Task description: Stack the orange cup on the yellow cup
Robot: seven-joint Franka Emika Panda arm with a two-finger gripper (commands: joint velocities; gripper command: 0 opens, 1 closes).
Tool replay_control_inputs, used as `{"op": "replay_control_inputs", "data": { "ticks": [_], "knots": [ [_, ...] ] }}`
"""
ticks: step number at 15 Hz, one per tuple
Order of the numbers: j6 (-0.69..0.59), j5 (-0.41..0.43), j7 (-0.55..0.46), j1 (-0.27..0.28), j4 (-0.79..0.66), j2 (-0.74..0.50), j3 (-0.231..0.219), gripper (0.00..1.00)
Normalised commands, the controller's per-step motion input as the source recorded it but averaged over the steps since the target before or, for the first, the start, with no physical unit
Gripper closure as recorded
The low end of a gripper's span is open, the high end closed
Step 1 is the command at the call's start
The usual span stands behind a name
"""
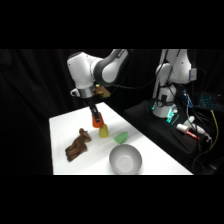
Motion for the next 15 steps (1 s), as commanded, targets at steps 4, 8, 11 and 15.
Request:
{"op": "replay_control_inputs", "data": {
  "ticks": [4, 8, 11, 15],
  "knots": [
    [0.22, 0.189, -0.1, -0.068, -0.3, -0.19, -0.03, 0.5],
    [0.18, 0.197, -0.15, -0.051, -0.22, -0.16, -0.014, 0.5],
    [0.14, 0.236, -0.21, -0.064, -0.14, -0.09, 0.004, 0.5],
    [0.09, 0.232, -0.23, -0.063, -0.06, -0.02, 0.026, 0.5]
  ]
}}
